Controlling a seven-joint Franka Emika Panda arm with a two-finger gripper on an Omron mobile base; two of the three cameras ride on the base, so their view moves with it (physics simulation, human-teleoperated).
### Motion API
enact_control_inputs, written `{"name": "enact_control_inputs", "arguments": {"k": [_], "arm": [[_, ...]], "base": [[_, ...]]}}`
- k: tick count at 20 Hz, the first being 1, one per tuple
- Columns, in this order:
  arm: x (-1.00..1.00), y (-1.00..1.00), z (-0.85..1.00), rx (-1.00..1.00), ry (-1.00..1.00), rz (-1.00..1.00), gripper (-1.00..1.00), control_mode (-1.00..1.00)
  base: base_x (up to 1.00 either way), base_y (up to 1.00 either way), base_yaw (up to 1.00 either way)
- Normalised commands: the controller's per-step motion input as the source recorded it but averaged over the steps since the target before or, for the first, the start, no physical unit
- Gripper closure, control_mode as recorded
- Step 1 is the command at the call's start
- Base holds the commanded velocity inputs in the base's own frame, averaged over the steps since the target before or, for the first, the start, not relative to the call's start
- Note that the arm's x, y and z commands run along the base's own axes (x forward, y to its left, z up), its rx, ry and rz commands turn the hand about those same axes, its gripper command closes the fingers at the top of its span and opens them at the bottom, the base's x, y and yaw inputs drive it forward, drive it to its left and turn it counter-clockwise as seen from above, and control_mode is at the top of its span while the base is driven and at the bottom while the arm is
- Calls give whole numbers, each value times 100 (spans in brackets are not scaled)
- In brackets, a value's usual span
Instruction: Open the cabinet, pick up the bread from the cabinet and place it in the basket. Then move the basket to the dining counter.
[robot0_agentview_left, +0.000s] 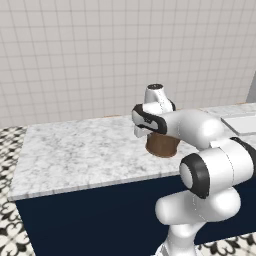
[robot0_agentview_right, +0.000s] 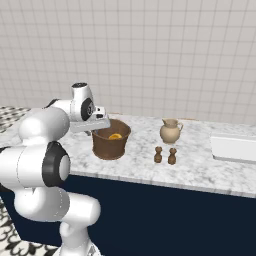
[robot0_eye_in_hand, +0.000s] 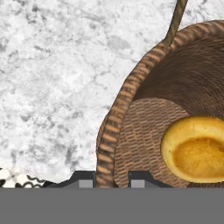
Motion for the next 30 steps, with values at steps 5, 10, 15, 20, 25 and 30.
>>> {"name": "enact_control_inputs", "arguments": {"k": [5,10,15,20,25,30], "arm": [[22,8,-70,-3,0,0,100,-100],[7,5,-34,-1,-2,0,-100,-100],[18,0,-6,0,-6,0,-100,-100],[-12,0,81,0,-12,0,-100,-100],[-66,0,74,-1,-25,-1,-100,-100],[-76,1,52,0,-26,-6,-100,-100]], "base": [[0,0,0],[0,0,0],[0,0,0],[0,0,0],[0,0,0],[0,0,0]]}}
